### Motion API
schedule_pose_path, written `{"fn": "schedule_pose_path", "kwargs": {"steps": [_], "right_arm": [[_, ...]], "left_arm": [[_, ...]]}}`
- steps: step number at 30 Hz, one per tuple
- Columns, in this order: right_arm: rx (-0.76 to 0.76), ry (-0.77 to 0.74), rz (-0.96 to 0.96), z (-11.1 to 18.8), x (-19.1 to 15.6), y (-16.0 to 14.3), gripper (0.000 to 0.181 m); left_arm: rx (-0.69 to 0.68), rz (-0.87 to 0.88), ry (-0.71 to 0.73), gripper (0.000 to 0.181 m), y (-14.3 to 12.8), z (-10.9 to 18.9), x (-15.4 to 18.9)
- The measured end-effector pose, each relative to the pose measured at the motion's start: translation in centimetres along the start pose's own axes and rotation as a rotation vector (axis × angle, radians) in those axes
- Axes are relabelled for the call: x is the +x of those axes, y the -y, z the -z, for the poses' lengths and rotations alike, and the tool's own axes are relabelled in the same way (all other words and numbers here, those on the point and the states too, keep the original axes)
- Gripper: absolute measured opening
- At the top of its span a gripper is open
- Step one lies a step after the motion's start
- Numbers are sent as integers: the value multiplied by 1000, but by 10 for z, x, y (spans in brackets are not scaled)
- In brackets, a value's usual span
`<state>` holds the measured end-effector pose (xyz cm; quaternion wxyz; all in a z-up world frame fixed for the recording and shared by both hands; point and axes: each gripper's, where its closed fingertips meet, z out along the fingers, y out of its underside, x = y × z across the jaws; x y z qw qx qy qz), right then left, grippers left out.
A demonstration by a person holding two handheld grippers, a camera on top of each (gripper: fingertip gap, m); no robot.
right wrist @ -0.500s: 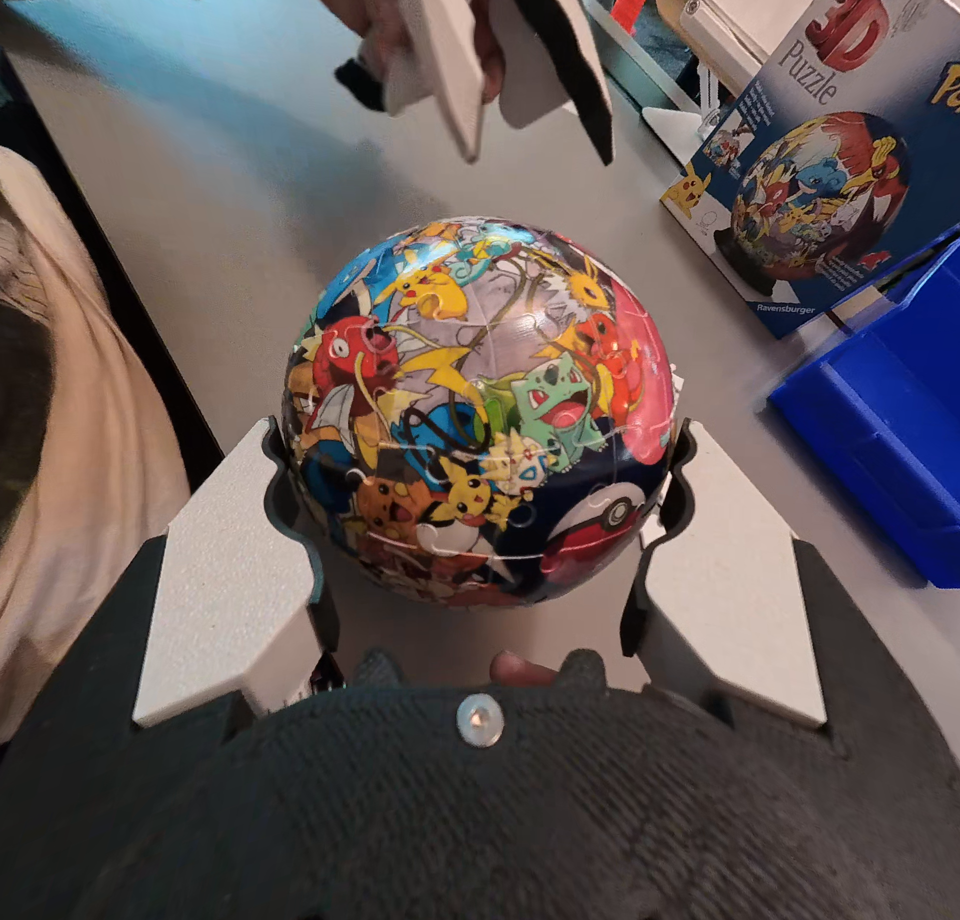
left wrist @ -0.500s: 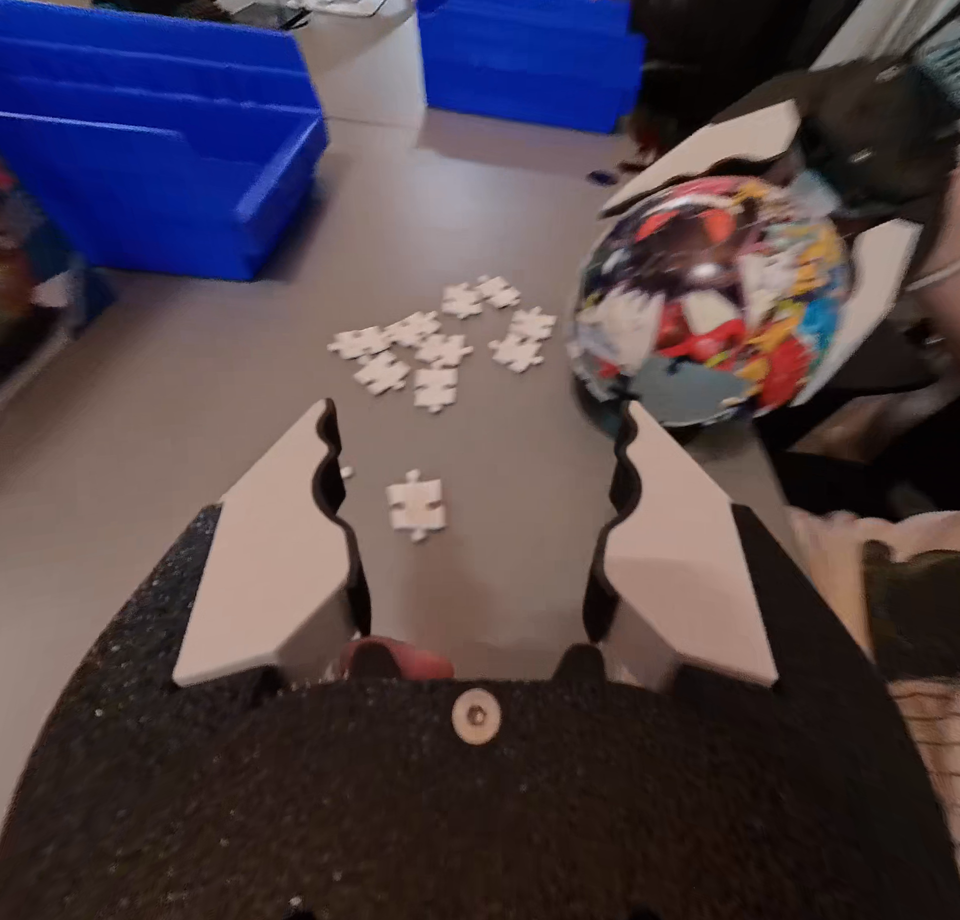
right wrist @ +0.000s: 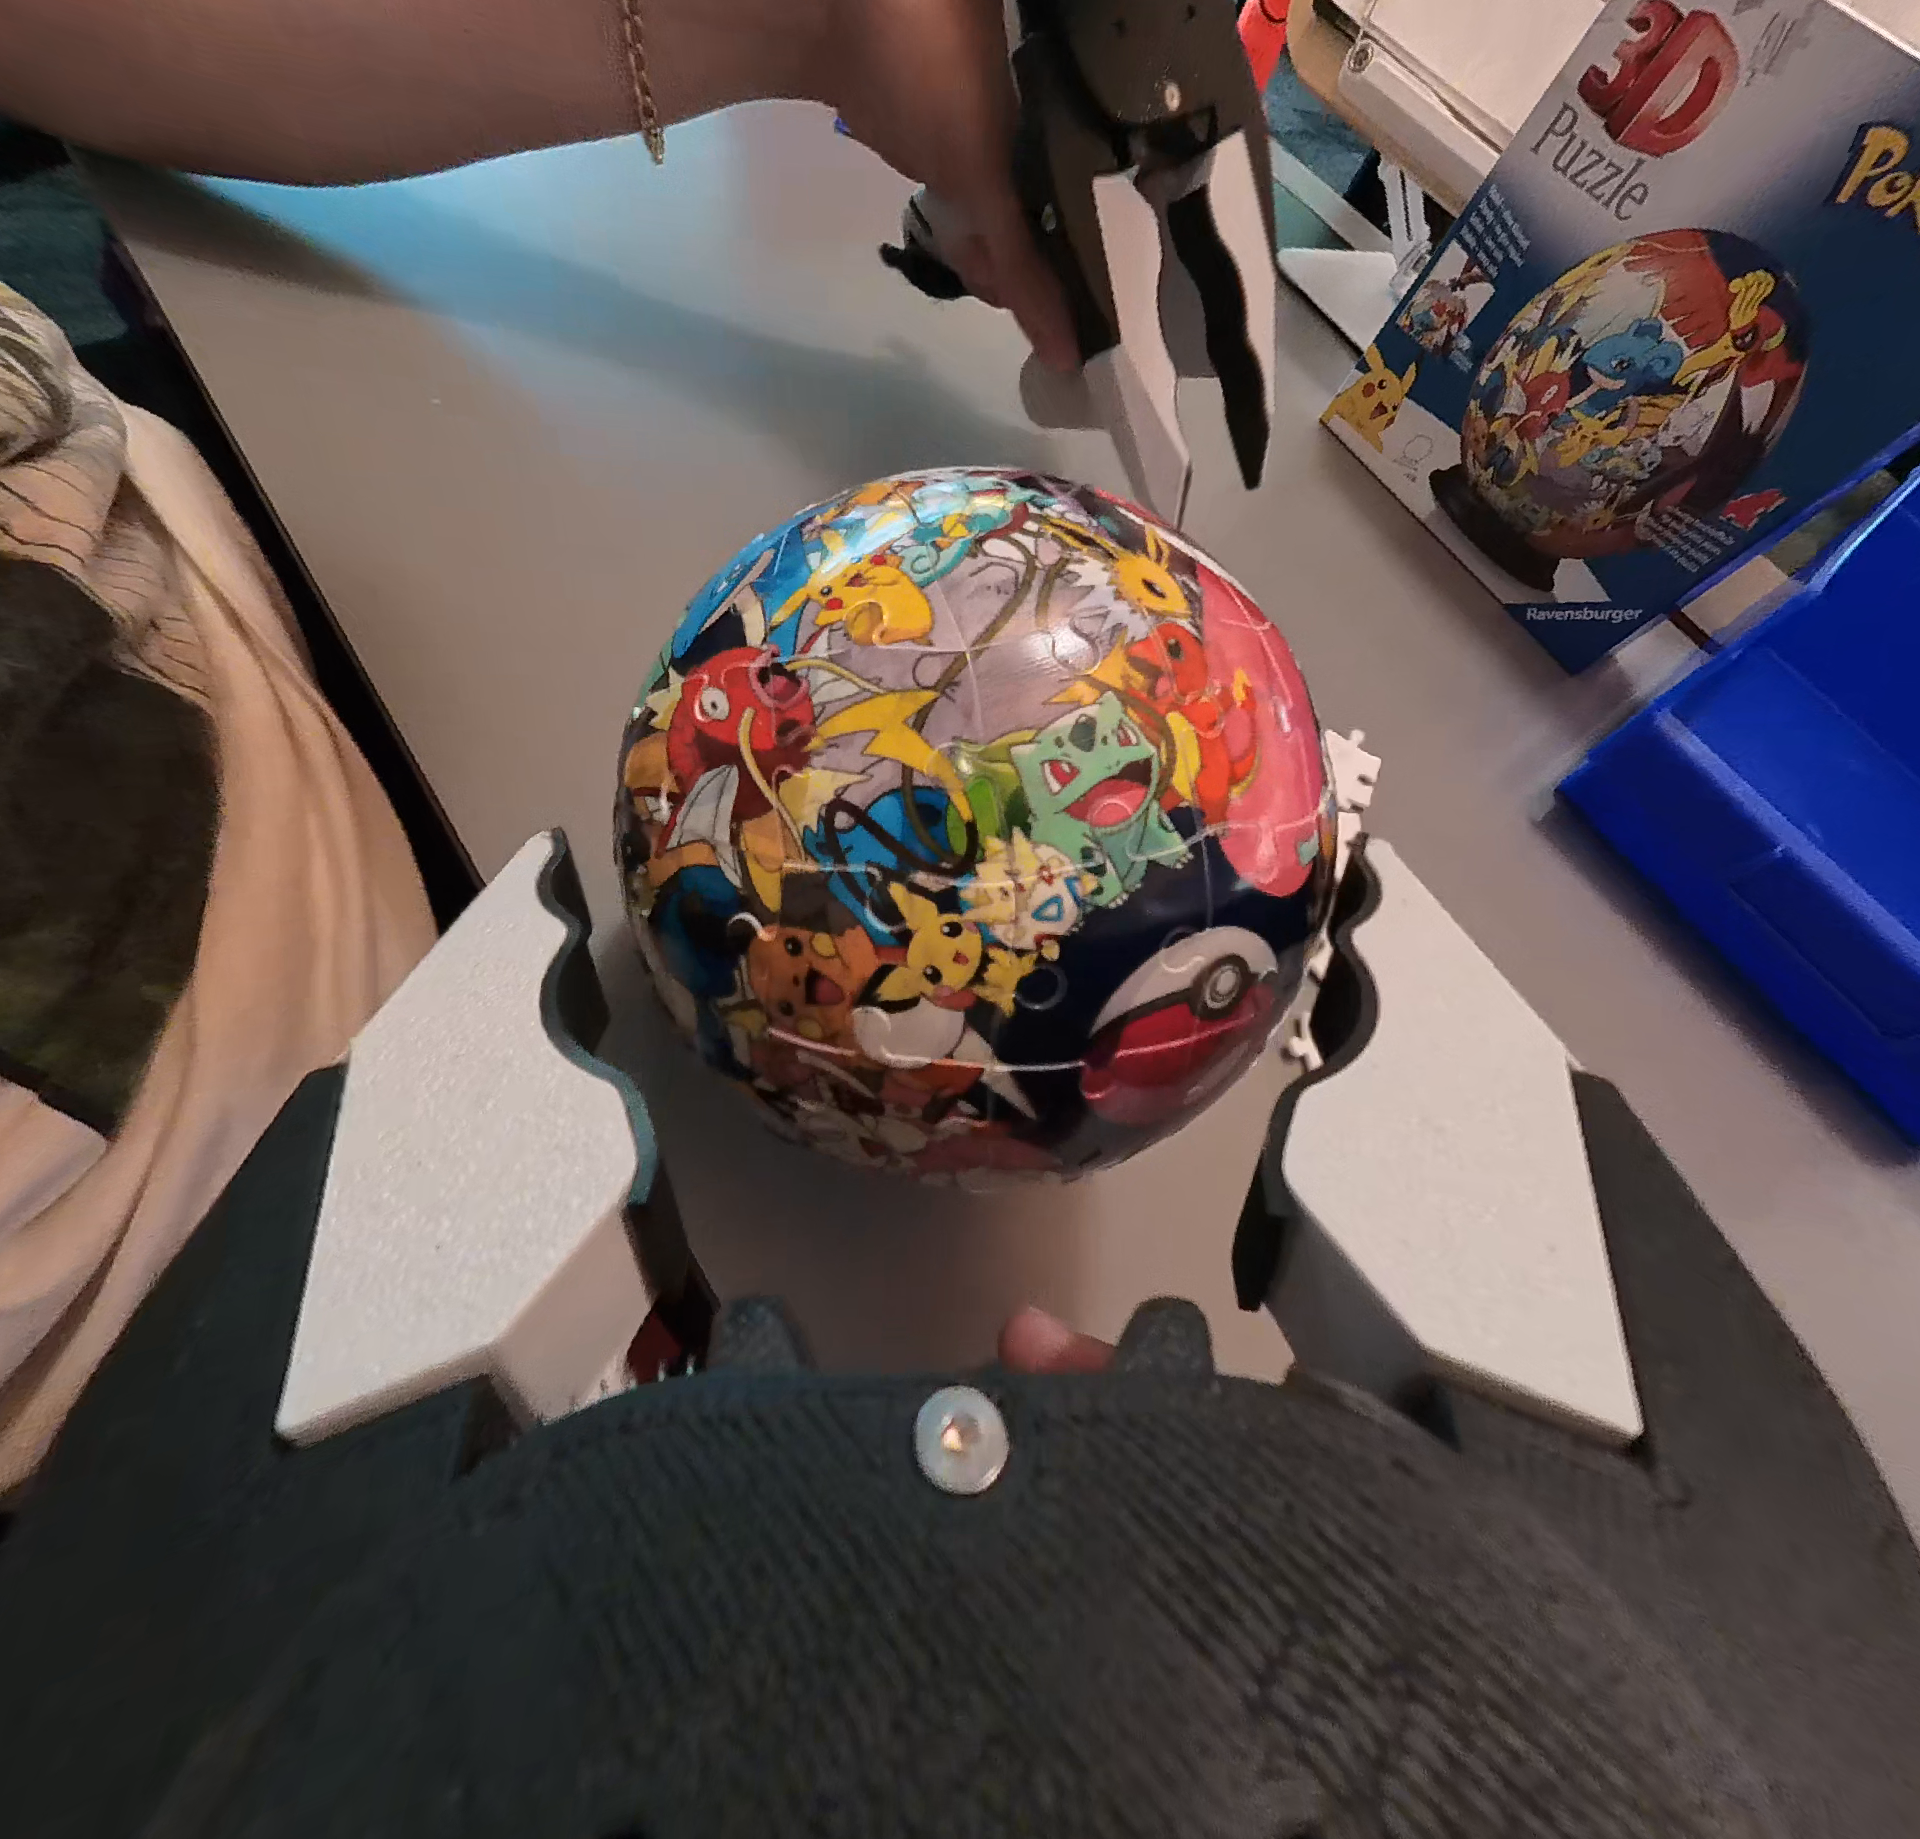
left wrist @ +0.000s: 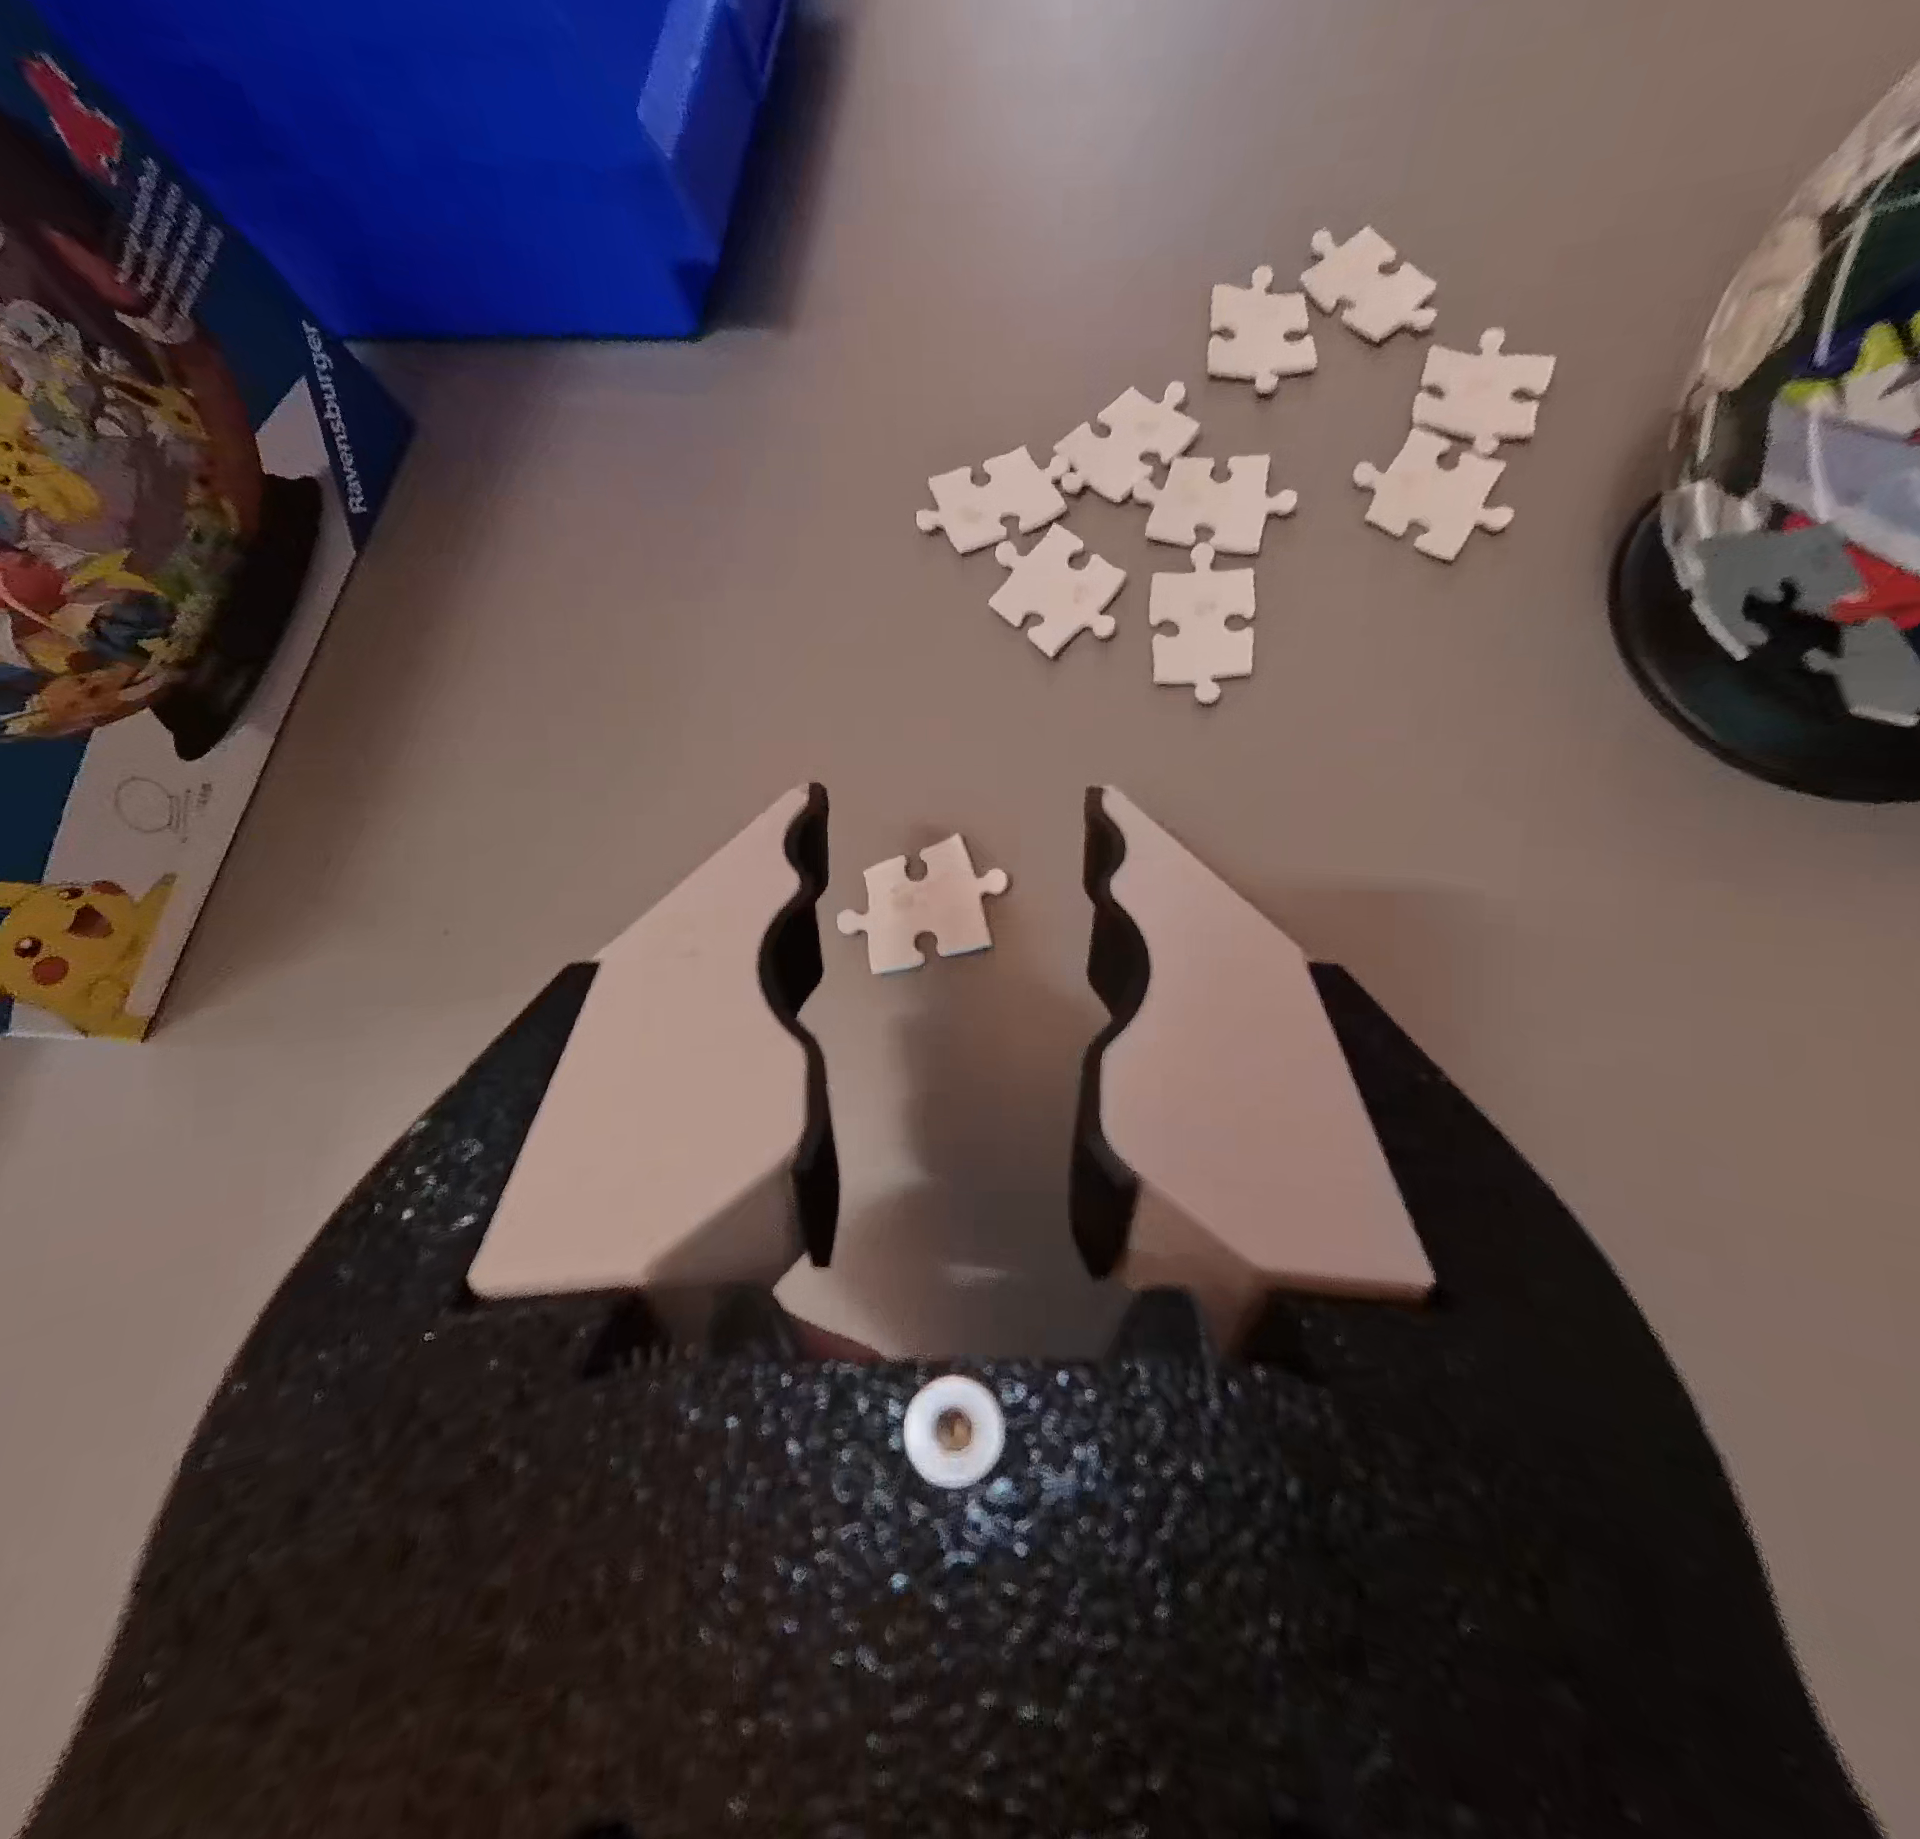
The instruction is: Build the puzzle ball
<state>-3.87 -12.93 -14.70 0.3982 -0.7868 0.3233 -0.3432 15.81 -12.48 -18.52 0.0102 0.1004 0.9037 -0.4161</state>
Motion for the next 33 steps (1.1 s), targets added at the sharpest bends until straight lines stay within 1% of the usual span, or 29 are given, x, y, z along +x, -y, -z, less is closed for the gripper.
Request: {"fn": "schedule_pose_path", "kwargs": {"steps": [3,5,7,9,12,14,15,16,17,18,20,21,23,25,29,33], "right_arm": [[20,7,-27,8,1,3,139],[61,21,-53,19,1,12,139],[140,10,-76,33,7,25,137],[246,-16,-105,48,17,35,131],[408,-172,-183,66,54,35,99],[447,-368,-240,76,90,18,76],[426,-479,-264,80,109,3,63],[385,-554,-267,81,122,-12,52],[348,-613,-270,81,132,-25,37],[327,-667,-290,81,142,-36,23],[301,-714,-314,76,155,-52,3],[302,-728,-322,75,161,-53,0],[327,-780,-305,76,170,-50,0],[304,-804,-279,74,176,-52,0],[284,-795,-297,71,182,-57,0],[327,-766,-387,76,188,-60,0]], "left_arm": [[-1,-10,-38,44,2,6,-2],[-25,-57,-9,38,-4,13,-10],[-27,-71,12,33,-11,20,-17],[-15,-41,-3,32,-15,27,-20],[12,33,-42,31,-16,34,-21],[-3,39,-73,31,-20,36,-18],[-15,27,-70,30,-23,37,-19],[-30,13,-71,29,-25,38,-19],[-45,2,-78,28,-28,38,-18],[-56,-3,-86,28,-29,39,-16],[-65,-4,-94,25,-31,41,-15],[-67,-2,-96,25,-31,42,-15],[-68,3,-92,25,-32,44,-17],[-67,16,-79,24,-31,46,-20],[-71,11,-64,22,-34,51,-24],[-65,-10,-70,16,-34,56,-23]]}}
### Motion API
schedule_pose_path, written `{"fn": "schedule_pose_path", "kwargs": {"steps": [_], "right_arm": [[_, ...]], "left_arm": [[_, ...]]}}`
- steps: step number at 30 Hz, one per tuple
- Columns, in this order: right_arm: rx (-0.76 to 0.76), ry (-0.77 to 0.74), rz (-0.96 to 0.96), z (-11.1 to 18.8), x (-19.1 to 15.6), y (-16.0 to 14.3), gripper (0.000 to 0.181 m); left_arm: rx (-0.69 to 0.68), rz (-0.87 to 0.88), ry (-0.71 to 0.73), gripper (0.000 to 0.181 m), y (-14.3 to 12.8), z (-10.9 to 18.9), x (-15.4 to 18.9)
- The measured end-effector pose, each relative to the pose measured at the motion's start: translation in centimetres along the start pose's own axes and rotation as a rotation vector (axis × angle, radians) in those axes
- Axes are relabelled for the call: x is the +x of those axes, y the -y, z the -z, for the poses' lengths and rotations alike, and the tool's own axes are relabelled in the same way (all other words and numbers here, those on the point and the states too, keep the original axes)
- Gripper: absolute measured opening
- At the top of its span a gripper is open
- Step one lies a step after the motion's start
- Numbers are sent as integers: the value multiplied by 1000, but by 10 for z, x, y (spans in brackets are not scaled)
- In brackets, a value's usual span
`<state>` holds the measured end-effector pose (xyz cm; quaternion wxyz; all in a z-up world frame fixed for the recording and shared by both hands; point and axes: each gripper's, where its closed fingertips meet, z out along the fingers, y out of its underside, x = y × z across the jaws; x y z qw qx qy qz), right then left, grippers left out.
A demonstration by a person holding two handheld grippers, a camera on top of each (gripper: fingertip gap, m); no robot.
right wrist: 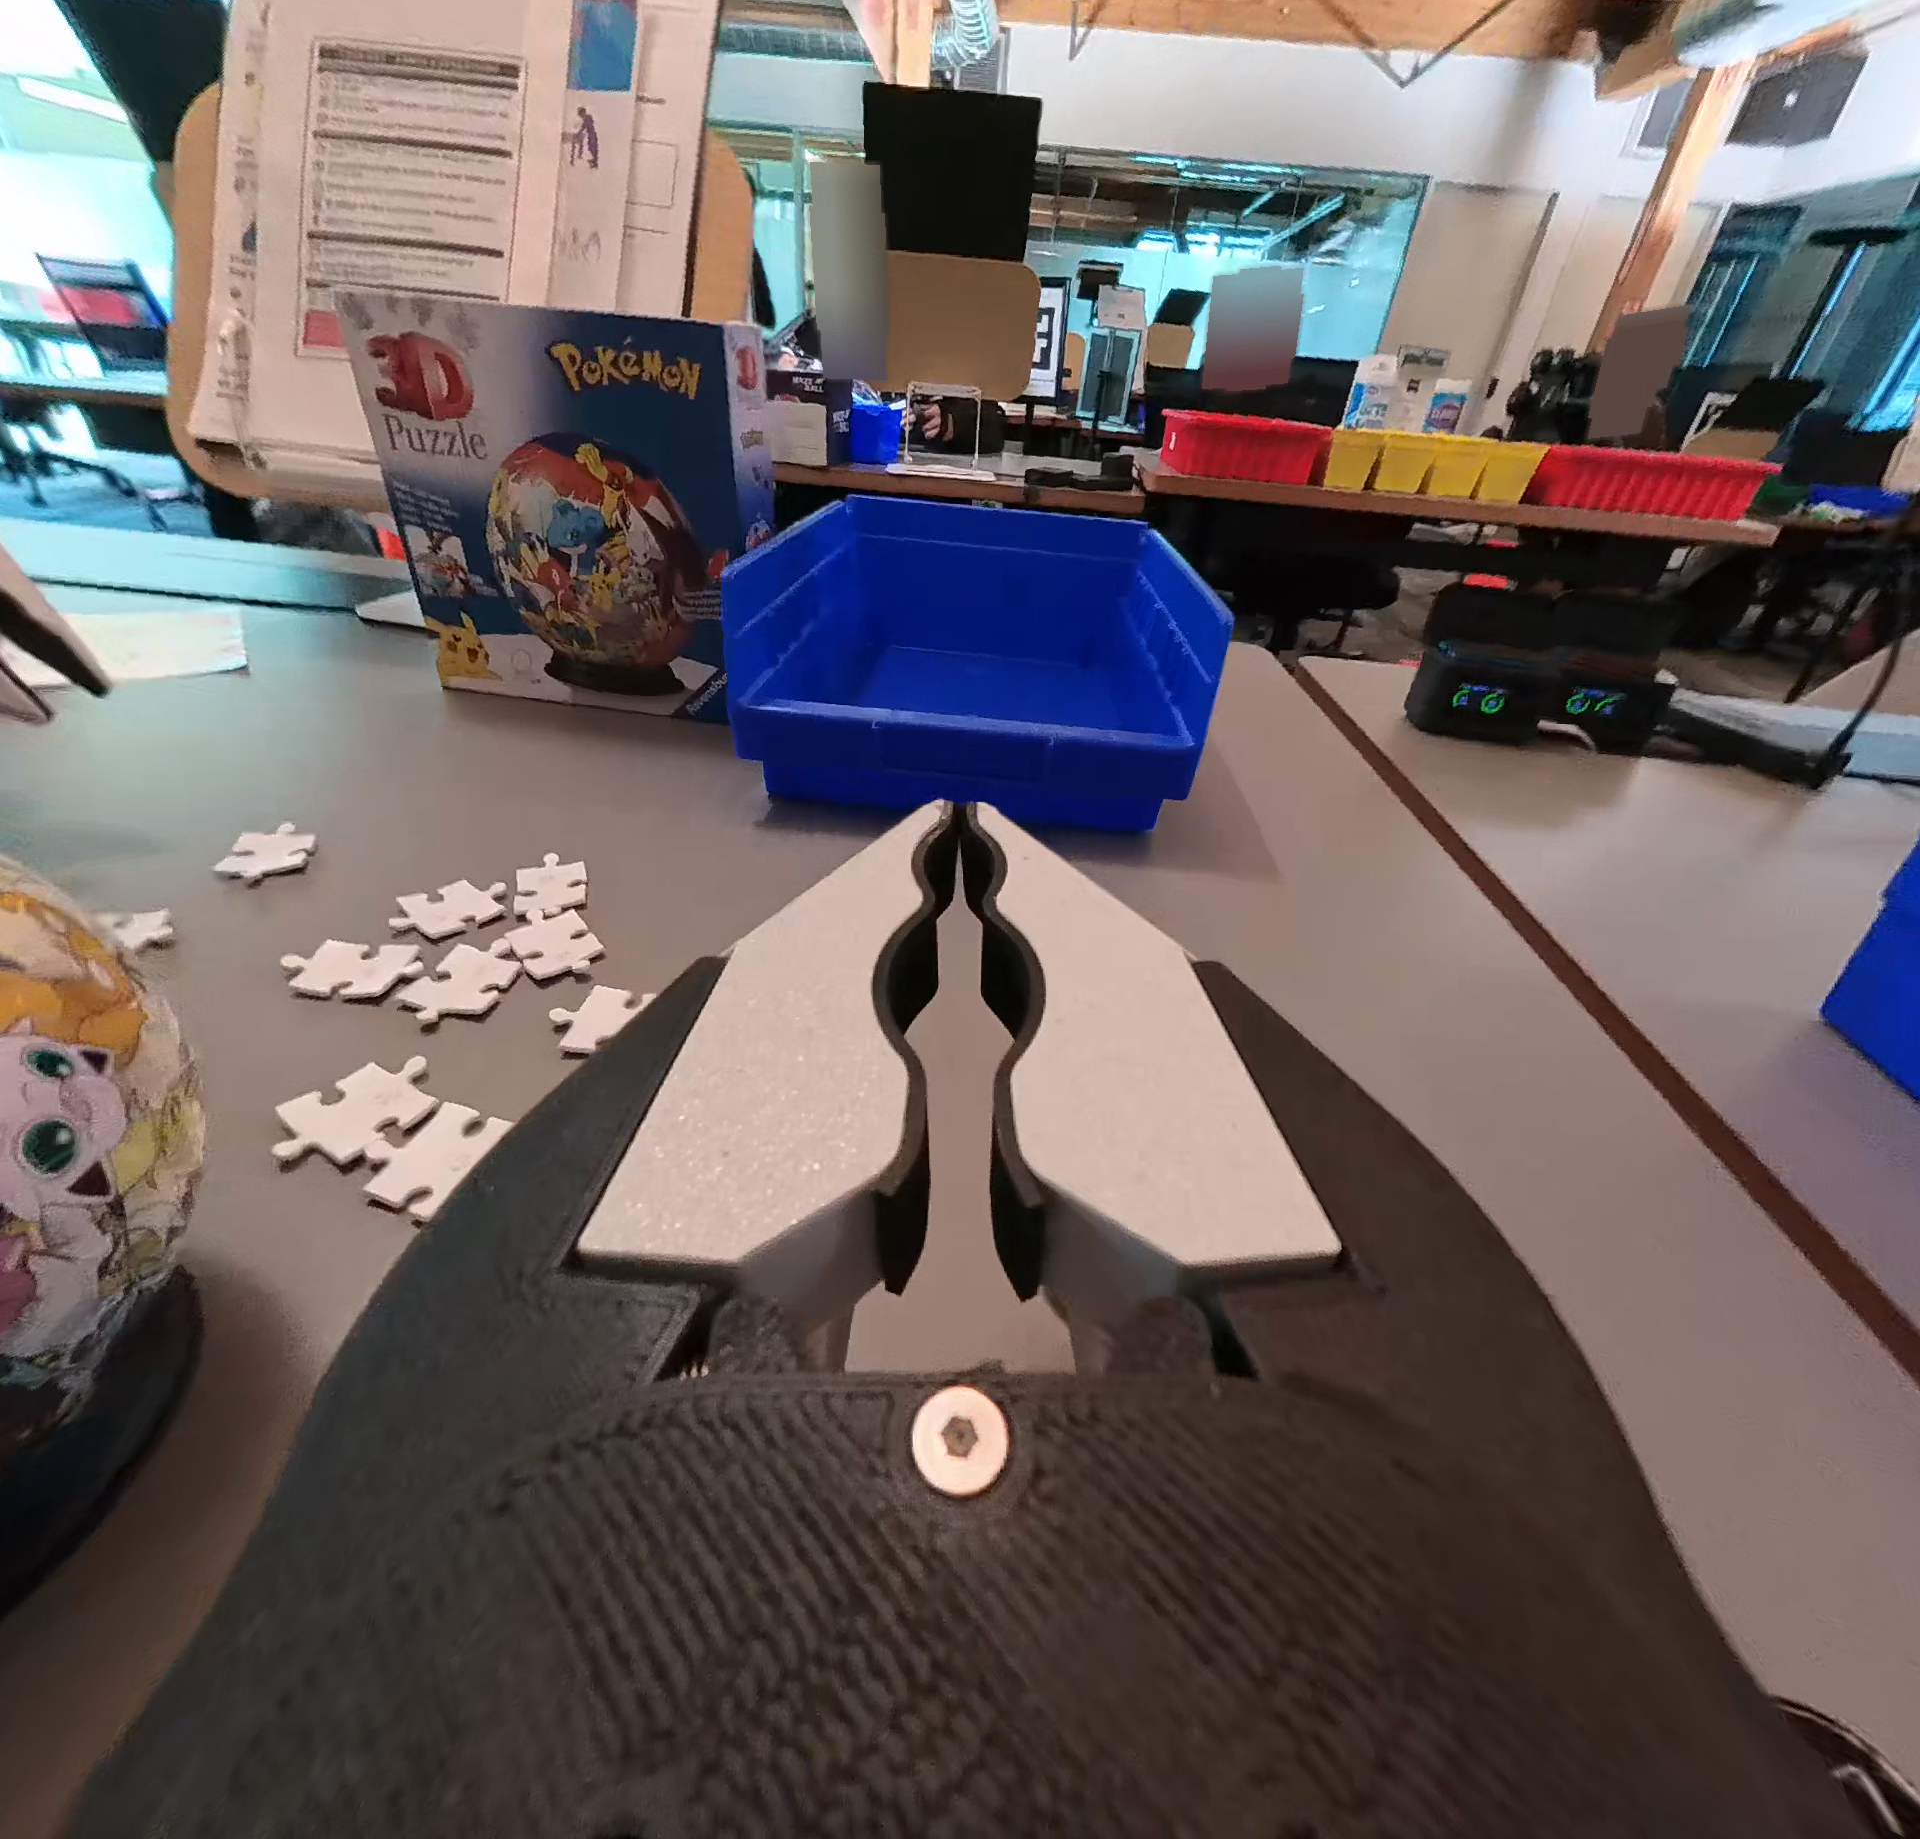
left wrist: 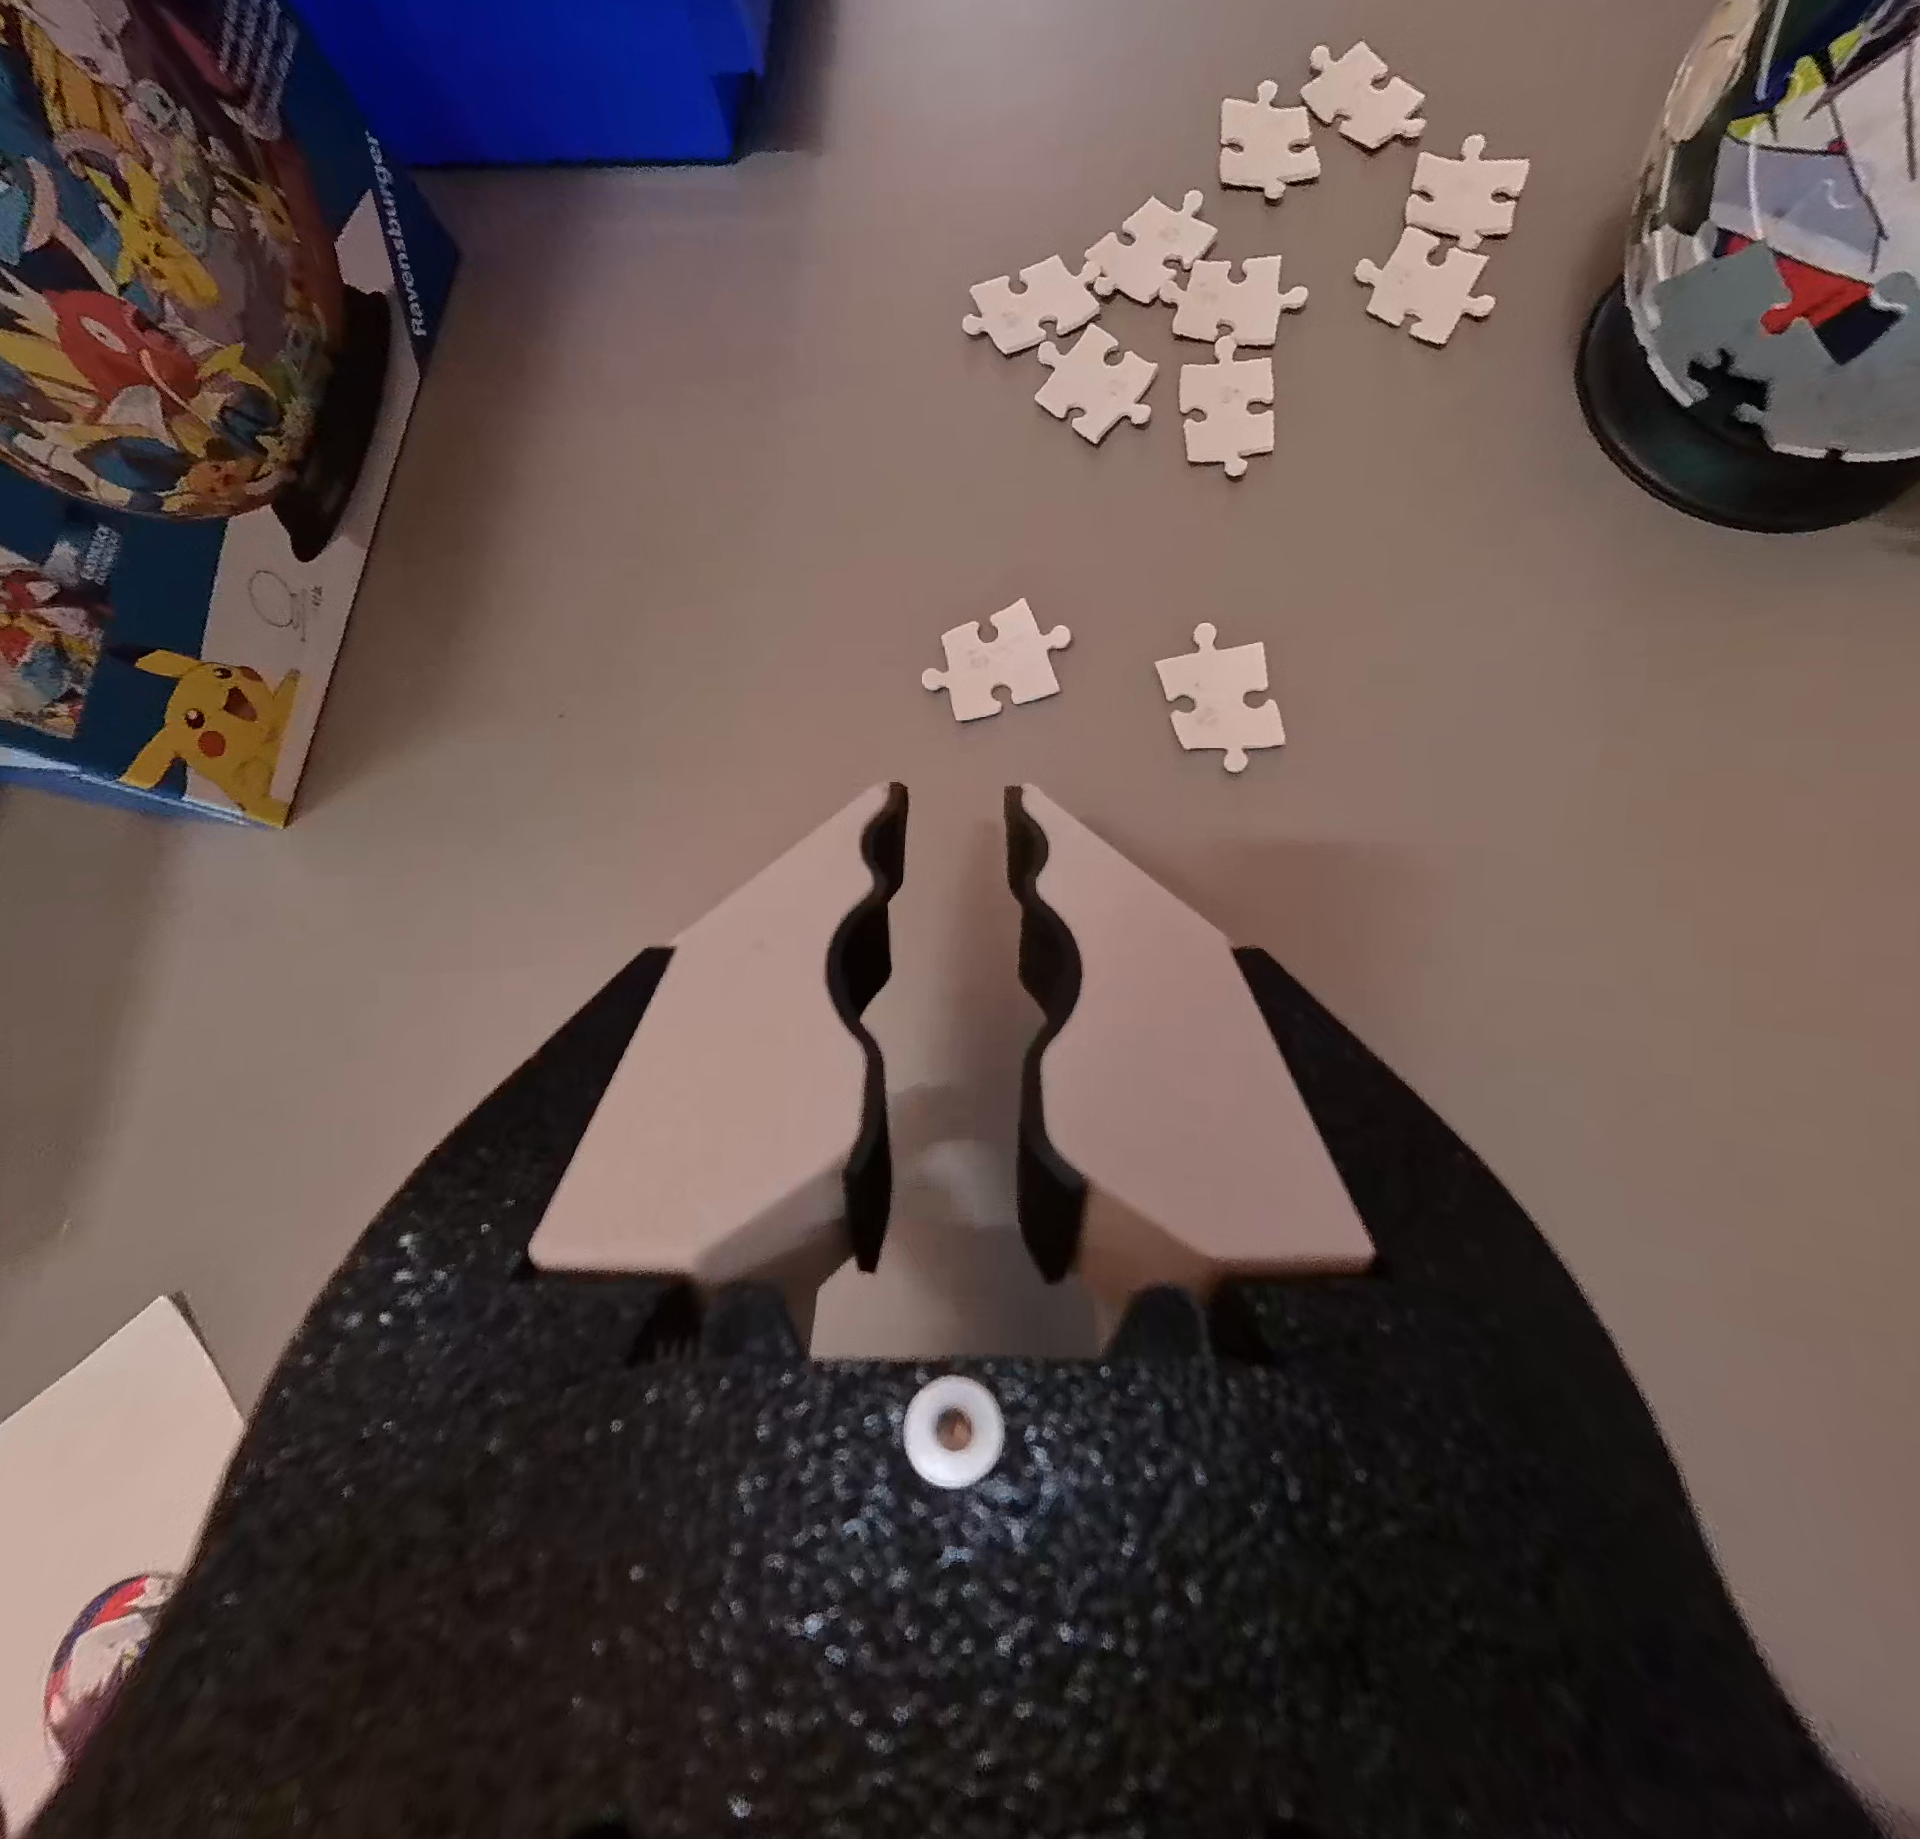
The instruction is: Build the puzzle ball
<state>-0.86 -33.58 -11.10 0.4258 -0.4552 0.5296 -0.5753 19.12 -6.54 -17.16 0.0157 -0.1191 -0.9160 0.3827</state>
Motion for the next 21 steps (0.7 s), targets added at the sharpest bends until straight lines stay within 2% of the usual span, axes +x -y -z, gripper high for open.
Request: {"fn": "schedule_pose_path", "kwargs": {"steps": [3,10,16,21], "right_arm": [[-8,-1,-5,-1,1,-1,0],[-23,-25,181,-6,-14,-4,0],[189,-159,330,3,-15,21,0],[393,-243,230,27,1,43,0]], "left_arm": [[1,-4,-32,15,0,0,5],[-80,-28,-136,20,-11,-9,28],[-186,-98,-163,21,-27,-18,40],[-166,-79,-129,23,-21,-20,36]]}}
